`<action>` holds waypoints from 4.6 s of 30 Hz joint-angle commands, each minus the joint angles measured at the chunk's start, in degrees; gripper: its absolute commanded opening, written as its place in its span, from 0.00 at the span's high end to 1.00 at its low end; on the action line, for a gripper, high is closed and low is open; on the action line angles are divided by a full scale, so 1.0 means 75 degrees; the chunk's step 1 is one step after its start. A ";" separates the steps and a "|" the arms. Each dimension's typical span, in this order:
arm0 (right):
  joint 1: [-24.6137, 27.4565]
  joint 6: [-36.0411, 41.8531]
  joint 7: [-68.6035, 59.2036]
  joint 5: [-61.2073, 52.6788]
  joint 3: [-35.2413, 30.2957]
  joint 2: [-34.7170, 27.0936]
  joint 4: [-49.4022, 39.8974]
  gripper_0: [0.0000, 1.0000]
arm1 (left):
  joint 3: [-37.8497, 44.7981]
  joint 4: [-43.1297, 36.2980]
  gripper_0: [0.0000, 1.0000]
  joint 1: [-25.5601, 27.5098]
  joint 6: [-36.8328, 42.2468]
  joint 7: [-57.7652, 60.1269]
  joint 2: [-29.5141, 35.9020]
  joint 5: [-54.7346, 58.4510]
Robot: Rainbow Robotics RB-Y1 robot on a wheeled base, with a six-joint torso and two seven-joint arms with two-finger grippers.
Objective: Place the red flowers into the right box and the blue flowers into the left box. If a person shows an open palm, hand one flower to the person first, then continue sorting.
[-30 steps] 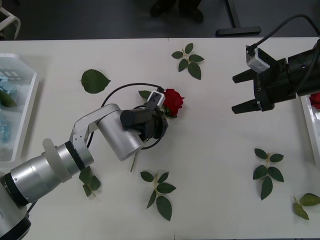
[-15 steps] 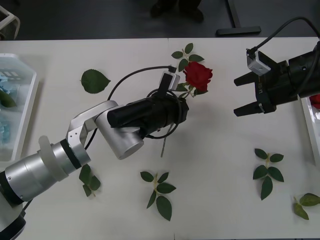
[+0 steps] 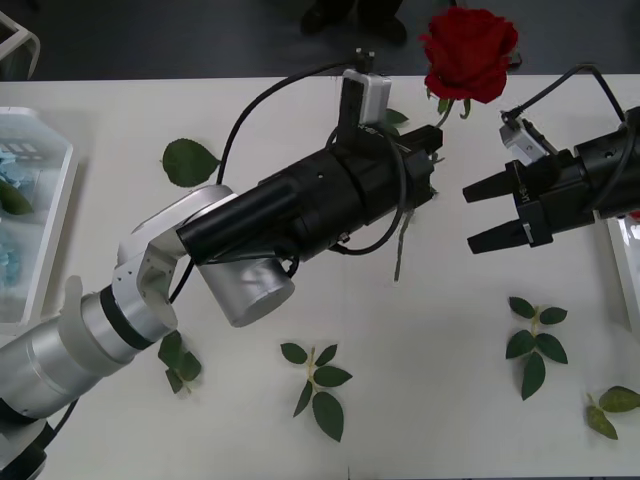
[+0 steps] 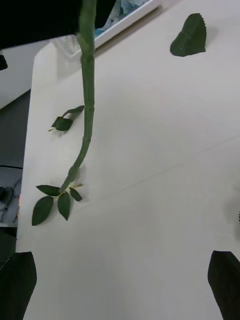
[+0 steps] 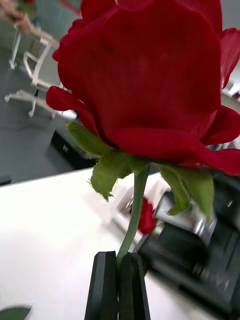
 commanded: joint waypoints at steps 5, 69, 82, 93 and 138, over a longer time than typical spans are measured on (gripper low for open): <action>0.0040 0.0284 -0.0075 -0.0786 0.0107 0.0072 -0.0050 0.00 | 0.0307 -0.0285 1.00 0.0338 -0.0598 0.0006 -0.0416 -0.0004; 0.0052 -0.0759 -0.1692 0.0268 0.0119 0.0868 0.0032 1.00 | 0.0554 -0.0285 0.00 0.0361 -0.0845 0.0100 -0.0592 0.0359; 0.0052 -0.0841 -0.1727 0.0292 0.0119 0.0681 0.0794 1.00 | 0.1655 -0.2336 0.00 0.0373 0.2484 0.0697 0.0240 0.0769; -0.0077 -0.2271 -0.1856 0.0643 -0.0362 0.0669 0.1157 1.00 | 0.3249 -0.4093 0.00 0.1193 0.5132 0.1096 0.1658 0.2175; -0.4448 -0.5552 -0.1610 0.1979 -0.0678 0.3599 0.3993 1.00 | 0.6003 -0.2230 0.00 0.3971 0.5308 -0.7904 0.3147 0.9922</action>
